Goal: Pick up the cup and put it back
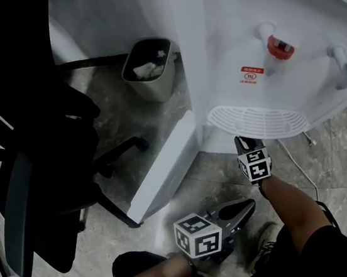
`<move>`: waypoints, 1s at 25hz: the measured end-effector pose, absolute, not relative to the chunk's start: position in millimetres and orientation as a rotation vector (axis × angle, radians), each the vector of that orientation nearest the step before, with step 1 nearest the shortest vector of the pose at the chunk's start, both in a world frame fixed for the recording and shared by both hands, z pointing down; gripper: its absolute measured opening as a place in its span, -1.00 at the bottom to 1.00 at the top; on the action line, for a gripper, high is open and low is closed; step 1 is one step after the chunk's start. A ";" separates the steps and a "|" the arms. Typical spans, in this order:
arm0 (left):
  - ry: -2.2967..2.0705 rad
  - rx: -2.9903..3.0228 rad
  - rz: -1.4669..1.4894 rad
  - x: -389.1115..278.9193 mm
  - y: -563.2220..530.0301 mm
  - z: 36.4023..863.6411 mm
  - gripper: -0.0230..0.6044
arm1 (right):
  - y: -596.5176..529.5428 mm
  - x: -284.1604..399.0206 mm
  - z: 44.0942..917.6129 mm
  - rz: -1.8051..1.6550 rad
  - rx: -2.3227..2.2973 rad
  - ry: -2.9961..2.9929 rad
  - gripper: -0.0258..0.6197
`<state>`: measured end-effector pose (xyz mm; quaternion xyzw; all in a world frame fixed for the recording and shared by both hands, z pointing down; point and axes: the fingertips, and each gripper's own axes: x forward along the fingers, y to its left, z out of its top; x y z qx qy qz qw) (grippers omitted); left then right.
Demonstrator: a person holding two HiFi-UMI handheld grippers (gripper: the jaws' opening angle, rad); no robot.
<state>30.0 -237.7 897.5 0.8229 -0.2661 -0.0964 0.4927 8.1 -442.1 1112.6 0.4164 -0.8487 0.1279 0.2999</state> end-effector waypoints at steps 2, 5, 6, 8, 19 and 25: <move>-0.685 1.981 -0.243 21.7 -238.4 895.0 -0.91 | -445.3 10.6 1097.1 0.319 1.121 -2.273 -0.73; -0.754 1.922 -0.241 18.9 -215.0 886.3 -0.91 | -431.7 16.5 1102.1 0.310 0.971 -2.226 -0.63; -0.769 1.898 -0.238 21.1 -200.9 883.4 -0.91 | -428.0 23.1 1106.9 0.246 0.951 -2.162 -0.90; -0.751 1.910 -0.229 18.2 -184.6 880.6 -0.91 | -454.3 23.7 1102.6 0.126 1.061 -2.099 -0.90; -0.738 1.948 -0.237 -12.6 -211.8 915.4 -0.91 | -472.1 -8.0 1076.2 0.107 1.118 -2.289 -0.84; -0.805 1.989 -0.224 -8.6 -248.7 911.5 -0.91 | -430.8 -20.2 1047.0 0.110 0.909 -2.323 -0.89</move>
